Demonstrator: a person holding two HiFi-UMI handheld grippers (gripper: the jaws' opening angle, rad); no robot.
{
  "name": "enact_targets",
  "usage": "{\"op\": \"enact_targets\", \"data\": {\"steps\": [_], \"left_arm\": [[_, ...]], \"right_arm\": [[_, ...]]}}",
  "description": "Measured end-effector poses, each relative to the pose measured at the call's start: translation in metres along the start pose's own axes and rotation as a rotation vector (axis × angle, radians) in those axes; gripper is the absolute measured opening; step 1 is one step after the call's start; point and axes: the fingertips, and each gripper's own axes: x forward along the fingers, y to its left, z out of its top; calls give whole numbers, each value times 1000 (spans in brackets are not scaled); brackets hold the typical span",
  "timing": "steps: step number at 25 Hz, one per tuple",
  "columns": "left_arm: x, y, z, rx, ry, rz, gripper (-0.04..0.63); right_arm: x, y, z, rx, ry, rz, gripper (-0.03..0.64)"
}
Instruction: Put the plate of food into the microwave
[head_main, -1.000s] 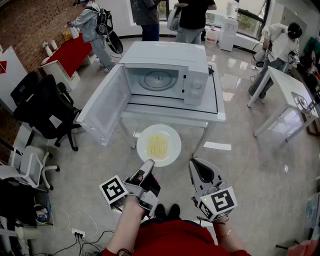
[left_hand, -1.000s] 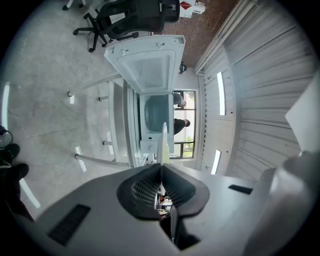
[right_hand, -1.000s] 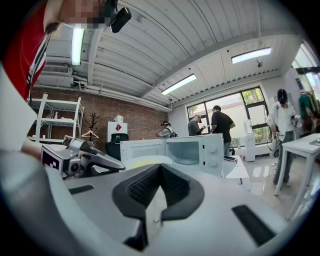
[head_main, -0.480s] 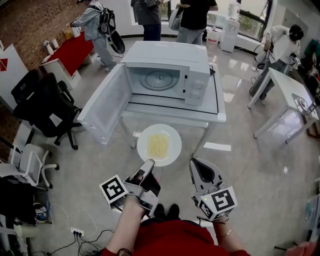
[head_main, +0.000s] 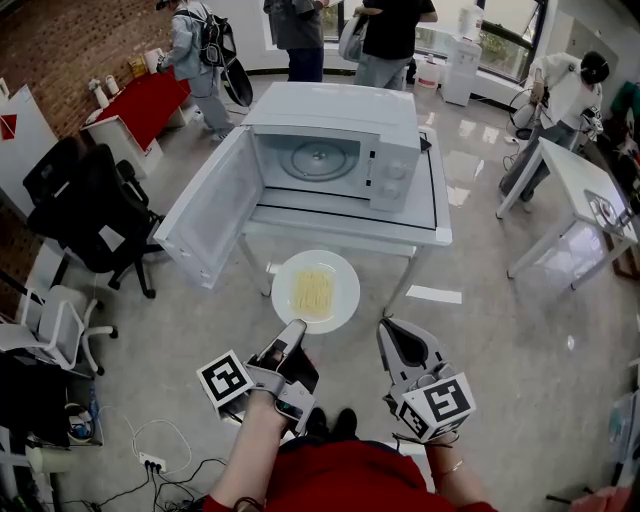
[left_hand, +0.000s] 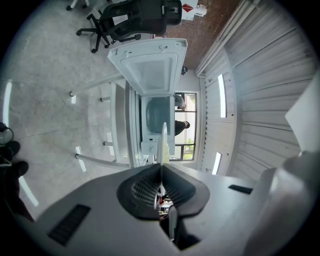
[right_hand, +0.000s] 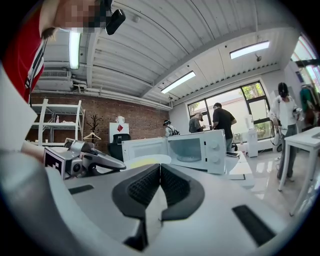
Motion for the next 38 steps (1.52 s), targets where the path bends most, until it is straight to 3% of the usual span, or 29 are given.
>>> {"op": "enact_targets", "data": {"steps": [27,38], "left_arm": [[18,-20,1,55,-57,-22,19],[61,-19,41,68,-60,-11,19]], "right_arm": [[-15,-32,8,19,-31,-5,15],[29,-53,9,36,-14,-5,15]]}}
